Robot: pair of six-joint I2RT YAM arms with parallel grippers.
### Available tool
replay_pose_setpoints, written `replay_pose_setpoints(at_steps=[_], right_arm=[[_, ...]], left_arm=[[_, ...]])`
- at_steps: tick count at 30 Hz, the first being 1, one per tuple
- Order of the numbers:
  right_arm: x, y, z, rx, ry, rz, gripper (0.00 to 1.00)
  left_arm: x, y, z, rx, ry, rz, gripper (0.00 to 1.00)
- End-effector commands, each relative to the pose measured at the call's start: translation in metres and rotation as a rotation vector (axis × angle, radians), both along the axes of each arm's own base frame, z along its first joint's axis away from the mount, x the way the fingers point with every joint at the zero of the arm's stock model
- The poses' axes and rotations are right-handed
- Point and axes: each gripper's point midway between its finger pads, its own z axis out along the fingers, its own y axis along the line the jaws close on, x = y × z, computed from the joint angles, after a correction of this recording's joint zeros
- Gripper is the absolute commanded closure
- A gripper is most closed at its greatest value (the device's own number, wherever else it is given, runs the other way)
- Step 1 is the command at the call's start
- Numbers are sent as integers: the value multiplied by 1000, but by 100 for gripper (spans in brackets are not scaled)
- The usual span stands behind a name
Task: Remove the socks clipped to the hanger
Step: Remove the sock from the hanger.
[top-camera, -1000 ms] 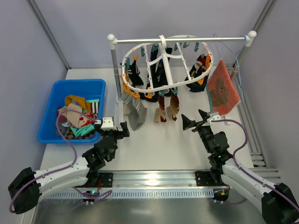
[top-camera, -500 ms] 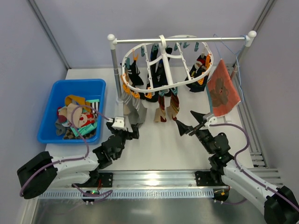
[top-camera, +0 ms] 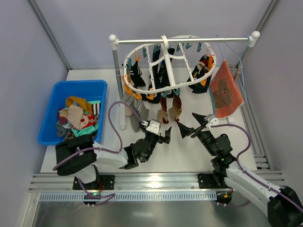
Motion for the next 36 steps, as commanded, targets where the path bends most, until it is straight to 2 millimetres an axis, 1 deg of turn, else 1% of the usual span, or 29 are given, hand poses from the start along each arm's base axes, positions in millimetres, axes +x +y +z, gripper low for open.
replay_pose_setpoints(at_steps=[1,2,3,5,6,9,10,12,13,15,16,17,18,20,22,23,24,25,26,27,28,29,30,31,32,33,34,35,36], right_arm=[[-2,0,21,31,-60,2,4],[-3,0,21,32,-61,3,4],[-2,0,20,31,-60,2,4],[-3,1,20,31,-60,10,4],[-4,2,21,33,-62,15,3],[-6,2,22,35,-66,24,3],[-6,2,22,37,-69,22,4],[-7,1,23,39,-77,23,4],[-8,1,24,41,-79,24,3],[-8,-1,27,45,-85,17,4],[-9,-1,27,45,-86,17,3],[-9,-1,29,47,-88,17,4],[-9,0,32,48,-93,22,4],[-10,1,32,43,-90,29,4],[-9,2,35,41,-92,31,3],[-10,3,37,40,-96,36,4],[-10,4,39,39,-99,37,4],[-10,4,38,34,-95,38,4],[-10,5,38,31,-93,39,4],[-10,5,44,36,-103,39,4],[-9,5,44,30,-94,34,4],[-9,6,46,28,-95,35,4],[-13,8,56,40,-111,45,5],[-13,9,55,29,-102,45,6],[-19,14,70,41,-128,69,7],[-18,10,76,53,-128,43,7],[-21,14,76,41,-115,57,7],[-24,16,83,46,-120,67,8],[-31,22,100,68,-132,91,8]], left_arm=[[10,-7,30,-110,-61,59,0],[11,-12,34,-130,-61,47,0],[11,-17,30,-123,-53,43,0],[17,-20,33,-129,-56,76,0],[21,-19,27,-112,-52,113,0],[29,-22,29,-109,-62,157,0],[34,-21,19,-90,-55,180,0],[43,-20,20,-107,-54,220,0],[51,-15,10,-94,-46,251,0],[58,-12,8,-120,-43,270,1],[60,-9,5,-123,-43,281,3],[61,-9,0,-111,-45,284,10],[62,-8,4,-139,-58,287,14],[62,-6,0,-132,-71,296,24],[63,-6,4,-139,-94,299,33],[63,-7,5,-140,-100,294,40],[63,-10,2,-128,-107,283,42],[63,-11,3,-141,-115,275,45],[63,-13,4,-145,-119,270,56],[64,-13,2,-144,-118,271,65],[64,-13,2,-144,-117,274,88],[64,-12,3,-145,-117,277,97],[63,-10,3,-148,-116,278,100],[62,-10,3,-152,-115,275,100],[62,-9,3,-151,-114,273,100],[61,-8,2,-152,-112,269,100],[61,-8,3,-155,-112,265,100],[60,-8,3,-158,-112,263,100],[60,-8,2,-155,-111,261,100]])
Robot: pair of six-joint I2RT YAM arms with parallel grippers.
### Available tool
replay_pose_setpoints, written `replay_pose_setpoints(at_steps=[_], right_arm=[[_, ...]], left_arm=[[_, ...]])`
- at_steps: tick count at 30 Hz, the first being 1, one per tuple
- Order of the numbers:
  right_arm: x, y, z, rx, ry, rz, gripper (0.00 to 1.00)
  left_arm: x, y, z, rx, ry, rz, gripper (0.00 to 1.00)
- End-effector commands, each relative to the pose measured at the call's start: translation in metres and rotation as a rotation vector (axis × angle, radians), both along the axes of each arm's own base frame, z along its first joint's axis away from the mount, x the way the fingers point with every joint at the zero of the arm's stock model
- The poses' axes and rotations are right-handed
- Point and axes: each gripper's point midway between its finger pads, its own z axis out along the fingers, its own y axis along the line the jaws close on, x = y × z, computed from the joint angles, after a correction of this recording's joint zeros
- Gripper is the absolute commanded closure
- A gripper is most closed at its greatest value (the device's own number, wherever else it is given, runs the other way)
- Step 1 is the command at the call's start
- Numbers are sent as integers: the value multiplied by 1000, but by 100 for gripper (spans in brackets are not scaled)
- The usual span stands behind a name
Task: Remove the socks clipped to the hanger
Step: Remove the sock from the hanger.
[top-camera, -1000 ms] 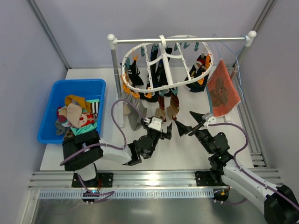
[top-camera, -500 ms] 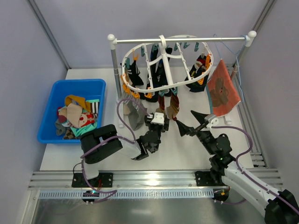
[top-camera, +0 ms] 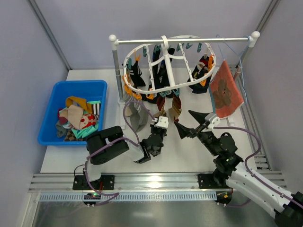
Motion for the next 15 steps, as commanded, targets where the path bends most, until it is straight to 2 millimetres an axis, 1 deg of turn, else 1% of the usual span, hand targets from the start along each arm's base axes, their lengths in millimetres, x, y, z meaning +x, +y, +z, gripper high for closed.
replay_pose_setpoints(at_steps=[1,2,3,4,5,6,7,8,9,10,11,12,15], right_arm=[[-10,6,48,19,-60,11,9],[-12,8,53,11,-62,13,9],[-15,10,72,26,-78,16,9],[-18,23,66,-10,-47,48,9],[-21,29,70,-24,-48,64,9],[-23,34,86,-17,-58,77,9],[-28,44,85,-40,-41,107,9],[-24,56,77,-81,-11,119,9],[-24,61,95,-71,-20,127,9],[-25,68,91,-98,0,147,9],[-19,79,84,-132,30,153,9],[-18,83,96,-116,36,155,9],[-6,93,96,-132,76,132,9]], left_arm=[[-1,1,52,-253,-105,3,100],[-1,1,51,-255,-104,1,100],[-2,1,52,-256,-105,-2,100],[-2,2,51,-252,-103,-2,100],[-2,2,51,-256,-102,-2,100],[-3,3,51,-255,-102,-4,100],[-3,4,50,-252,-100,-4,100],[-4,5,53,-259,-102,-7,100],[-4,6,53,-260,-102,-7,100],[-5,7,53,-265,-100,-8,100],[-7,10,55,-269,-100,-11,100],[-7,12,56,-275,-99,-14,100],[-10,16,56,-278,-97,-17,100]])
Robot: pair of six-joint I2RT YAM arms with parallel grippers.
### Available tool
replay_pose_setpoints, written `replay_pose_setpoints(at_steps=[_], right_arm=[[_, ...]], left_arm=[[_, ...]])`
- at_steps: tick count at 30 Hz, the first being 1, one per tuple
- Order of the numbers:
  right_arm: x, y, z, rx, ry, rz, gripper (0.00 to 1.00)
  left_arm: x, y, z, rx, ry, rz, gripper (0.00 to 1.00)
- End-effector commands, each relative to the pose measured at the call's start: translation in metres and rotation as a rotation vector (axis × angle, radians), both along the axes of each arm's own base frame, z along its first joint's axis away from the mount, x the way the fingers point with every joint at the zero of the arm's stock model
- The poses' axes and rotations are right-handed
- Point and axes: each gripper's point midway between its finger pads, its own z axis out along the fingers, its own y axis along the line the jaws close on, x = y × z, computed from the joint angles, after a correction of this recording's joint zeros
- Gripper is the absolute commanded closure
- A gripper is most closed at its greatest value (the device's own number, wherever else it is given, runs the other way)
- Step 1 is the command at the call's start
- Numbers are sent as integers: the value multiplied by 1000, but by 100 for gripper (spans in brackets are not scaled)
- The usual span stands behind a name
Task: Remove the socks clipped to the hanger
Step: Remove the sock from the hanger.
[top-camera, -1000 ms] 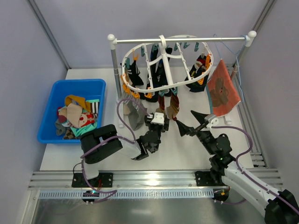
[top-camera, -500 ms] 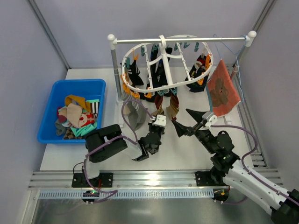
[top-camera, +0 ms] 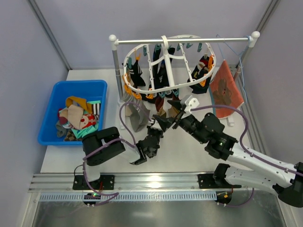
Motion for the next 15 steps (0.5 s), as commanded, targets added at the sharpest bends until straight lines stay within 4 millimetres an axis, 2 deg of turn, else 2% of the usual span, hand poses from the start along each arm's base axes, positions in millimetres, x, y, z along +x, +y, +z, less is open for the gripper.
replay_pose_setpoints(at_steps=[1,5,10,15], right_arm=[[12,5,-2,-46,54,-46,9],[30,5,1,-48,79,-132,9],[45,10,-6,-73,101,-192,9],[59,14,-4,-82,93,-248,9]], left_arm=[[-3,4,61,-291,-105,2,100],[-4,7,60,-273,-97,0,100],[-6,9,60,-294,-89,-10,100],[-7,10,60,-297,-90,-12,100]])
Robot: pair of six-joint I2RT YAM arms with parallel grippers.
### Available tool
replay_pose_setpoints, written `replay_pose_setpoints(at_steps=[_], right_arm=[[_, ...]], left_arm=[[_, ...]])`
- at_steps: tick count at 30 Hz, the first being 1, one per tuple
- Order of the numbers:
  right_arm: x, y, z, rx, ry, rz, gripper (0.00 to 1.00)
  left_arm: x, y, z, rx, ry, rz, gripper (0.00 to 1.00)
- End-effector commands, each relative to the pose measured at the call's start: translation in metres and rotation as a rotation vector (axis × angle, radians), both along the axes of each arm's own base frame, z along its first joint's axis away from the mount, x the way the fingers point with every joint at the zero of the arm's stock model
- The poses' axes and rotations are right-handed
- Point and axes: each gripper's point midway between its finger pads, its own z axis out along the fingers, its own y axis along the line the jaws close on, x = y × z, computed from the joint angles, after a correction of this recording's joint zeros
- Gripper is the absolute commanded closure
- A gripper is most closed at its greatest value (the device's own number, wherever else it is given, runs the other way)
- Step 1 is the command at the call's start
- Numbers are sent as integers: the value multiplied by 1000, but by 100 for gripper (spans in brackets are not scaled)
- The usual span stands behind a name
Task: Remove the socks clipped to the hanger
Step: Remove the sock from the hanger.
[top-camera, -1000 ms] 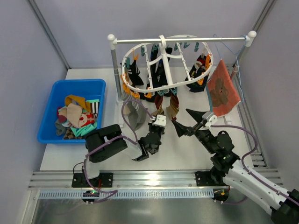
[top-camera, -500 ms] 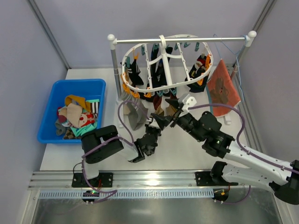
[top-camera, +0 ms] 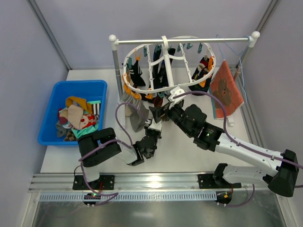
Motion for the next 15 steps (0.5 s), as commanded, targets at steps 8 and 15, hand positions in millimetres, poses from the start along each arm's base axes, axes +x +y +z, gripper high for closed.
replay_pose_setpoints(at_steps=[8,15], right_arm=[[32,-5,23,13,-56,-164,9],[42,-3,31,11,-97,-178,26]], left_arm=[[-4,2,54,-270,-91,-10,100],[-6,4,55,-273,-91,-18,100]])
